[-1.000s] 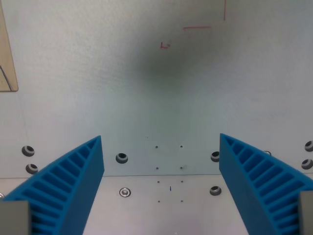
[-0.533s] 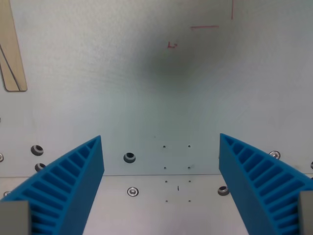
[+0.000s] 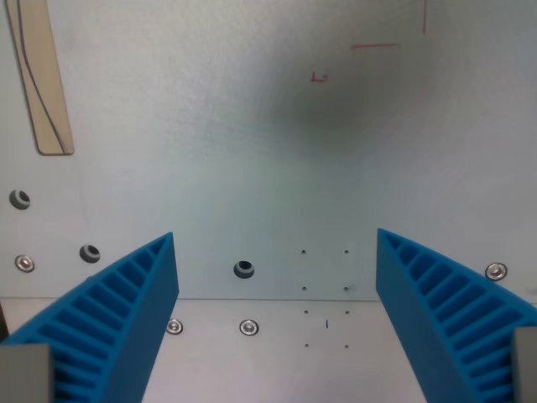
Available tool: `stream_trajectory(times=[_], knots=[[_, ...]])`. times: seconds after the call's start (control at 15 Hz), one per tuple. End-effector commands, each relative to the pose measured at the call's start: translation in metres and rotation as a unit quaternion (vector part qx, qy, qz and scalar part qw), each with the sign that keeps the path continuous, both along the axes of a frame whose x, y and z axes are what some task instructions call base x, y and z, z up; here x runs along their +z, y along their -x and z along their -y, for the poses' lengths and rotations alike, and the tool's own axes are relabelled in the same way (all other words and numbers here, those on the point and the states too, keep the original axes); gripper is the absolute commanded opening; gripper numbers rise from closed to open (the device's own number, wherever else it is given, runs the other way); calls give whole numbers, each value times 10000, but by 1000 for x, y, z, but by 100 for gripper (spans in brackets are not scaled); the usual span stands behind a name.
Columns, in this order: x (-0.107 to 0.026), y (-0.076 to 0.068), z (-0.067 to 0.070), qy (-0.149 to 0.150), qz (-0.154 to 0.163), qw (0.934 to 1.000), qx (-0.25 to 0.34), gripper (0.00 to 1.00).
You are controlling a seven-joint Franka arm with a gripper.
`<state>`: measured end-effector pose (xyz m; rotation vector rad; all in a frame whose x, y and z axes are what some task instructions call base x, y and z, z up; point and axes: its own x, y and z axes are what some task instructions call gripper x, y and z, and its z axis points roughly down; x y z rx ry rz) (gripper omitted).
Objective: Rotate around gripper positive x
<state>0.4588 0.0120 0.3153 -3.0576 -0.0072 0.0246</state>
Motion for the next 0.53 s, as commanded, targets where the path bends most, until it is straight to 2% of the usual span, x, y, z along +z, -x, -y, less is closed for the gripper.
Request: stream_trajectory(times=[0.07, 0.53], knots=[[3, 0, 5, -916, 15, 9958, 67, 100], [3, 0, 5, -1322, 10, 9912, 61, 100]])
